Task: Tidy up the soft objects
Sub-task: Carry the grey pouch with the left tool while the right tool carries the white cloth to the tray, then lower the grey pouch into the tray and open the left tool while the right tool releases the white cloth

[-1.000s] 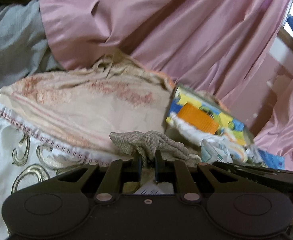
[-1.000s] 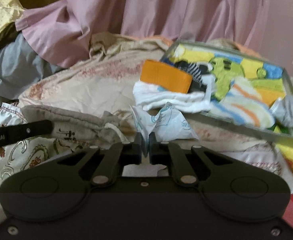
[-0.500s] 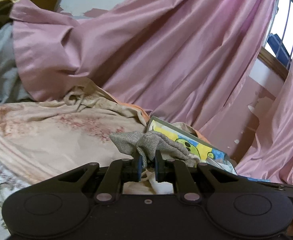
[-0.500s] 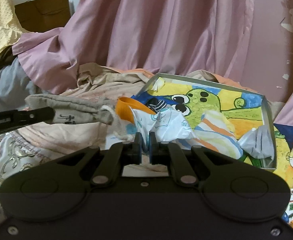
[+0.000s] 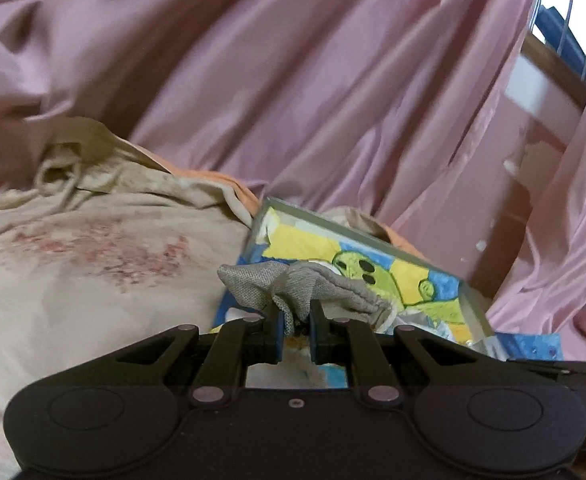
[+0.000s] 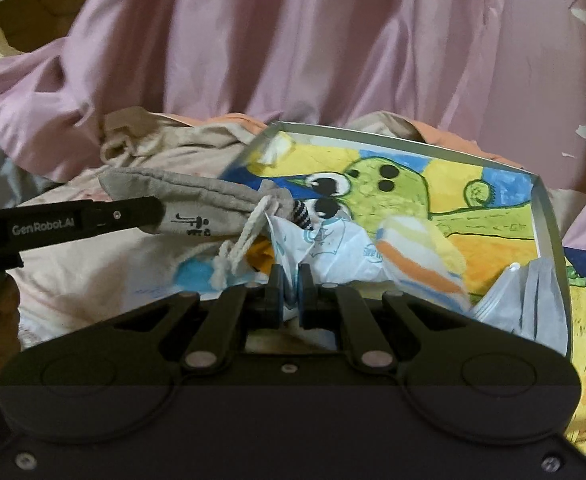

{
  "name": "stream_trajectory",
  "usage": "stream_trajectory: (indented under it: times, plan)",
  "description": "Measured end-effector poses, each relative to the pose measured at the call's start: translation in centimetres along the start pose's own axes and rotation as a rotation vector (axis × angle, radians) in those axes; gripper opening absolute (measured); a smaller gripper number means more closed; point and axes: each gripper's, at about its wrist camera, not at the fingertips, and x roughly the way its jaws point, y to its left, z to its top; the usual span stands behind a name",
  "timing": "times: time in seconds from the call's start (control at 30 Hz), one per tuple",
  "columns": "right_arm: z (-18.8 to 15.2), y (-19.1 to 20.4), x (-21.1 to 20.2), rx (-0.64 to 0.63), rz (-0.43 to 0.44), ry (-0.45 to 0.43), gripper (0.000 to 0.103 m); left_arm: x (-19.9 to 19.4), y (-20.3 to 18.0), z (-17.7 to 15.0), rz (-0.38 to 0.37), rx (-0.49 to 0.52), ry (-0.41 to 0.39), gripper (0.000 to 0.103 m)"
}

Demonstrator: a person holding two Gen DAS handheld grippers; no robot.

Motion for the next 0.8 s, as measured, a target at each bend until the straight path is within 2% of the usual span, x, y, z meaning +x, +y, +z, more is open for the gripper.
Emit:
stream_trajectory:
  times: [0.2,0.3,0.5,0.67,0.77,0.8]
  plan:
    - [0.3,-2.1,2.8,0.018,-0.008,0.029,0.002,4.4,-1.7,-0.6,0.039,0.091,0.097,0.012]
    - [0.7,-3.1,4.0,0.022,-0.004,0.042,0.002,5.8,-1.8,-1.4,0.052,0.096,0.138,0.012]
    - [0.8,-3.9,4.7,0.049,0.007,0.056,0.006,6.2,-2.1,-1.3,0.066,0.076,0.156,0.013]
    - [1.1,-3.6,2.7,0.057,0.020,0.062,0.012,5.5,-2.5,-1.0,0.081,0.069,0.184,0.021]
    - [1.4,-3.6,1.3,0.048,0.010,0.067,0.030,4.4,-2.9,-0.9,0.088,0.074,0.198,0.027]
    - [1.5,-3.6,0.8,0.039,0.006,0.063,0.040,3.9,-3.1,-0.9,0.095,0.083,0.202,0.029]
